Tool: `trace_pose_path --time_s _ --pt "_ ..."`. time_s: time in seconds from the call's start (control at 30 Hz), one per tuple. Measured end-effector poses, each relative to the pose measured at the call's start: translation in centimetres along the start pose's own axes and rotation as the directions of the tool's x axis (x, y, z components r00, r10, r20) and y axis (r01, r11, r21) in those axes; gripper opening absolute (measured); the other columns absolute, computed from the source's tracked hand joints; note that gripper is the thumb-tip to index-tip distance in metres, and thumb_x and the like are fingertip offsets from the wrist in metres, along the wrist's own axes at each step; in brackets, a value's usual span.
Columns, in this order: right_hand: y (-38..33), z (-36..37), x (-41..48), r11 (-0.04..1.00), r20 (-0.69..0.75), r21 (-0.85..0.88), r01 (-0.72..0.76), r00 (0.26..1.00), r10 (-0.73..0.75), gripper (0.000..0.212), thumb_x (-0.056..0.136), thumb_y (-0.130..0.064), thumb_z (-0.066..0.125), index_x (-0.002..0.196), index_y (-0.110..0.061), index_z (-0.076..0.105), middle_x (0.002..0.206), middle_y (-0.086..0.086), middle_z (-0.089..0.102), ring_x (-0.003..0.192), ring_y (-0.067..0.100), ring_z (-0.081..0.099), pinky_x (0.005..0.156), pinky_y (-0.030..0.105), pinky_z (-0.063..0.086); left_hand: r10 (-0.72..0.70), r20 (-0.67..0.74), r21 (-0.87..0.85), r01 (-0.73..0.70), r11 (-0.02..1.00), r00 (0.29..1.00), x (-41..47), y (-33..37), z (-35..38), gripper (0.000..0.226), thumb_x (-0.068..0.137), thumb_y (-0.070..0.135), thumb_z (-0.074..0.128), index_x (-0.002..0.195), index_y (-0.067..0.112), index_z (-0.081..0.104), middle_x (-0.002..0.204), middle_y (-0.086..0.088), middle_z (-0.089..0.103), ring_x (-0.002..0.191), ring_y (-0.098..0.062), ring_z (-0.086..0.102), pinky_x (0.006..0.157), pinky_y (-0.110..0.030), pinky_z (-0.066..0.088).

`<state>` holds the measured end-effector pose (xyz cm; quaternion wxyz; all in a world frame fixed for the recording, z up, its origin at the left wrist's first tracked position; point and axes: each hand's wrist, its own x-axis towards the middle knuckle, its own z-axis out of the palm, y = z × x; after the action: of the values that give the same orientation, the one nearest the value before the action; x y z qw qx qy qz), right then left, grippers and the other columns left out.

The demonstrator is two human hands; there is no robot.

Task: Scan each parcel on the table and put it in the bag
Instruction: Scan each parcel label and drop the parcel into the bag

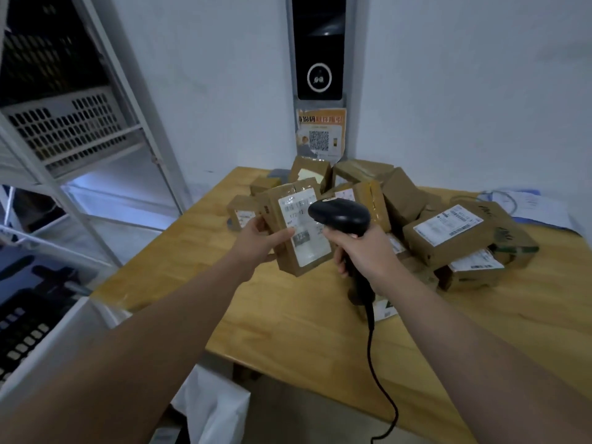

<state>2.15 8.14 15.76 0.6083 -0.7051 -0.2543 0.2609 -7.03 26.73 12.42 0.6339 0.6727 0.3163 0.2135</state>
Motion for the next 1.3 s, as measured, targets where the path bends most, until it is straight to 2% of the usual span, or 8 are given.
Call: trace_pose_path --time_s 0.13,0.3,0.47,0.63,0.87,1.0,1.13,1.3 --pt "1.5 1.6 -0.8 0.996 0.034 -0.063 -0.058 0.998 0.06 0.031 0.086 -0.03 0.071 0.067 -0.008 0.061 0.053 0.006 0.059 0.046 0.017 0.056 0.048 0.027 0.047 -0.037 -0.037 0.065 0.04 0.997 0.999 -0.3 -2.5 -1.3 0.05 0.08 0.021 0.079 0.124 0.014 0.057 0.114 0.001 0.061 0.105 -0.018 0.062 0.085 -0.042 0.057" --pt "2.0 2.8 -1.2 0.978 0.066 -0.145 -0.149 0.985 0.16 0.023 0.086 -0.019 0.066 0.068 -0.006 0.061 0.051 0.006 0.056 0.045 0.017 0.053 0.049 0.028 0.048 -0.091 -0.093 0.09 0.1 0.991 0.991 -0.2 -4.3 -2.9 0.053 0.081 0.022 0.078 0.127 0.012 0.053 0.11 0.003 0.06 0.106 -0.021 0.061 0.081 -0.038 0.056" --pt "1.6 2.5 -1.3 0.956 0.099 -0.155 -0.248 0.959 0.265 0.016 0.083 -0.016 0.065 0.071 -0.006 0.062 0.053 0.007 0.054 0.046 0.018 0.052 0.048 0.027 0.045 -0.121 -0.134 0.134 0.139 0.981 0.984 -0.1 -5.4 -3.6 0.05 0.082 0.019 0.077 0.126 0.01 0.054 0.1 0.009 0.059 0.107 -0.022 0.06 0.081 -0.04 0.056" --pt "0.1 1.7 -0.9 0.947 0.159 -0.158 -0.28 0.939 0.304 0.011 0.082 -0.017 0.066 0.078 -0.007 0.062 0.053 0.005 0.054 0.045 0.017 0.051 0.049 0.028 0.044 -0.145 -0.131 0.148 0.164 0.975 0.981 -0.3 -6.2 -3.4 0.042 0.084 0.018 0.074 0.121 0.013 0.054 0.1 0.008 0.06 0.105 -0.021 0.059 0.077 -0.037 0.053" --pt "-0.4 0.7 -0.6 0.943 0.174 -0.184 -0.276 0.935 0.308 0.011 0.082 -0.016 0.066 0.077 -0.008 0.061 0.052 0.004 0.053 0.043 0.016 0.05 0.048 0.027 0.044 -0.196 -0.122 0.148 0.213 0.966 0.973 -0.6 -7.3 -3.0 0.041 0.084 0.019 0.074 0.121 0.012 0.056 0.102 0.006 0.059 0.112 -0.024 0.057 0.094 -0.051 0.051" --pt "0.1 0.3 -0.7 0.943 0.173 -0.184 -0.277 0.936 0.308 0.011 0.082 -0.017 0.066 0.077 -0.008 0.061 0.052 0.005 0.053 0.043 0.017 0.05 0.048 0.028 0.044 -0.207 -0.128 0.139 0.224 0.965 0.97 -1.1 -7.5 -2.7 0.039 0.085 0.02 0.073 0.118 0.011 0.056 0.106 0.002 0.061 0.109 -0.023 0.057 0.085 -0.043 0.053" --pt "1.9 0.9 -1.2 0.962 0.145 -0.167 -0.216 0.96 0.24 0.016 0.083 -0.016 0.066 0.071 -0.006 0.061 0.052 0.006 0.054 0.044 0.018 0.052 0.048 0.027 0.045 -0.278 -0.139 0.064 0.288 0.955 0.951 -1.6 -7.5 -2.6 0.032 0.085 0.026 0.073 0.111 0.012 0.059 0.104 0.0 0.065 0.106 -0.022 0.061 0.08 -0.04 0.056" --pt "6.7 2.8 -2.5 0.963 0.057 -0.202 -0.18 0.979 0.195 0.031 0.083 -0.016 0.067 0.056 -0.007 0.058 0.045 0.004 0.054 0.043 0.017 0.054 0.052 0.03 0.048 -0.387 -0.137 -0.047 0.384 0.922 0.912 -2.7 -7.9 -2.5 0.042 0.084 0.036 0.073 0.113 0.008 0.062 0.1 -0.006 0.068 0.095 -0.024 0.067 0.075 -0.039 0.06"
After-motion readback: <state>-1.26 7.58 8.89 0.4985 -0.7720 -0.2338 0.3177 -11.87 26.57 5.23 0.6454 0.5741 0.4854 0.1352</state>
